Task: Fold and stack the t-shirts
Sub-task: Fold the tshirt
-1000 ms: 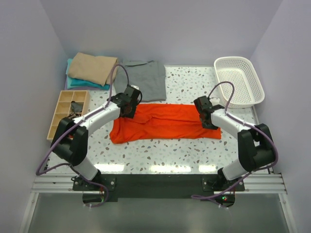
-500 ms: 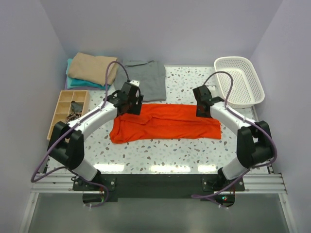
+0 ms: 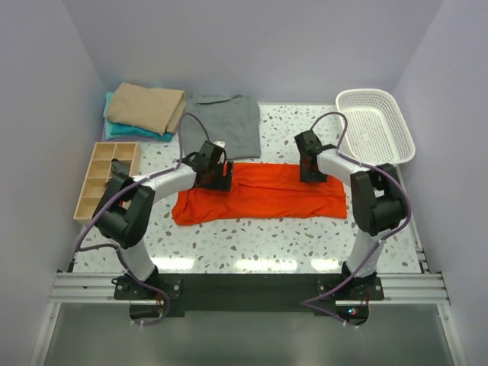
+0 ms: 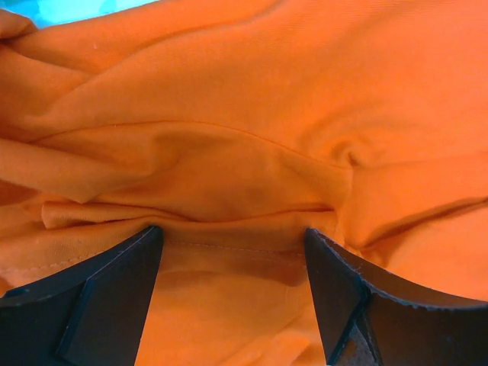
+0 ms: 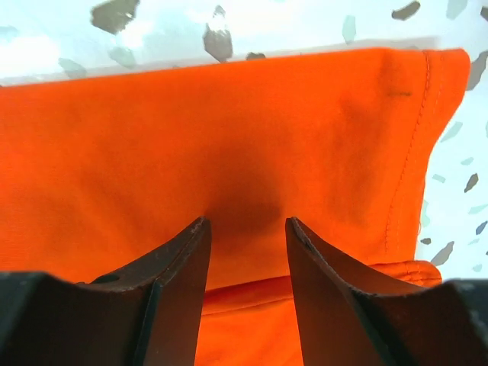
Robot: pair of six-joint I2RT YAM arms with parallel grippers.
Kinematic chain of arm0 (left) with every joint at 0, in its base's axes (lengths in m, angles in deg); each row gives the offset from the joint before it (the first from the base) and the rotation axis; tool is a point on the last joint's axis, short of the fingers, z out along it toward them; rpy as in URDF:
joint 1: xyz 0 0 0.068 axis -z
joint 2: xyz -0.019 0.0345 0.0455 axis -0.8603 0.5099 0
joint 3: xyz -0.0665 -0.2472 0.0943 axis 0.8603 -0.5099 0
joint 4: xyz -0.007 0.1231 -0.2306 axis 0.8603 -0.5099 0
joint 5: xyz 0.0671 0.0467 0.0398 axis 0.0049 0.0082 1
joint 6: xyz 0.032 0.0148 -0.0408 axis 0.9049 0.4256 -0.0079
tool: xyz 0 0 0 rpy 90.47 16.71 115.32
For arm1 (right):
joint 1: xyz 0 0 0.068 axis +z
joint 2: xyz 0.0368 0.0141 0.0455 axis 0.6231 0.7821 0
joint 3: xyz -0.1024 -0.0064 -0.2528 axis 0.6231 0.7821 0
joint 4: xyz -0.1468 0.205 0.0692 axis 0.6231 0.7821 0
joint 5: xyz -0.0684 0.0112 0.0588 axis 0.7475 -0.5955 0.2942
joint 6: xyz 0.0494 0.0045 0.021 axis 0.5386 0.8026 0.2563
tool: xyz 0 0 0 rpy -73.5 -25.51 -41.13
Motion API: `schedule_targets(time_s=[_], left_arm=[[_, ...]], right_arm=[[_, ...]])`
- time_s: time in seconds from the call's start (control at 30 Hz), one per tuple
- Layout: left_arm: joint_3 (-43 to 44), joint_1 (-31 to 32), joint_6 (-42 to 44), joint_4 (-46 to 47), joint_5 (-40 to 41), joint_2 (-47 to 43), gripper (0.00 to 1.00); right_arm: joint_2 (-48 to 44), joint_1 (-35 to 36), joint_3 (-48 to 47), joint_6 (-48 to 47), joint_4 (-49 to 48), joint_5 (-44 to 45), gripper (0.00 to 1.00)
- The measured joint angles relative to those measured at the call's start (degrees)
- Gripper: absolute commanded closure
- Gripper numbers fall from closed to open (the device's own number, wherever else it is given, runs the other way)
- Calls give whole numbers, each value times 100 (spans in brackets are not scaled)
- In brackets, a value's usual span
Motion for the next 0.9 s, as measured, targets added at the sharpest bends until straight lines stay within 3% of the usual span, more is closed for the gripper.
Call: schedule_targets(time_s=[0.17, 0.3, 0.53, 0.7, 0.9], left_arm=[[195, -55, -114, 44, 68, 350, 20], [566, -111, -120, 63, 125, 682, 20], [1196, -103, 116, 57, 87, 1187, 21], [1537, 120, 413, 24, 157, 1453, 21], [2297, 1023, 693, -72, 334, 2020, 22]], right_arm=[[-225, -105, 385, 109, -15, -111, 54], [-815, -138, 1134, 328, -116, -520, 59], [-1902, 0, 2306, 765, -297, -1237, 59], [-2601, 916, 2900, 1152, -31, -1351, 59], [-2883, 2588, 3091, 1910, 326, -1403, 59]])
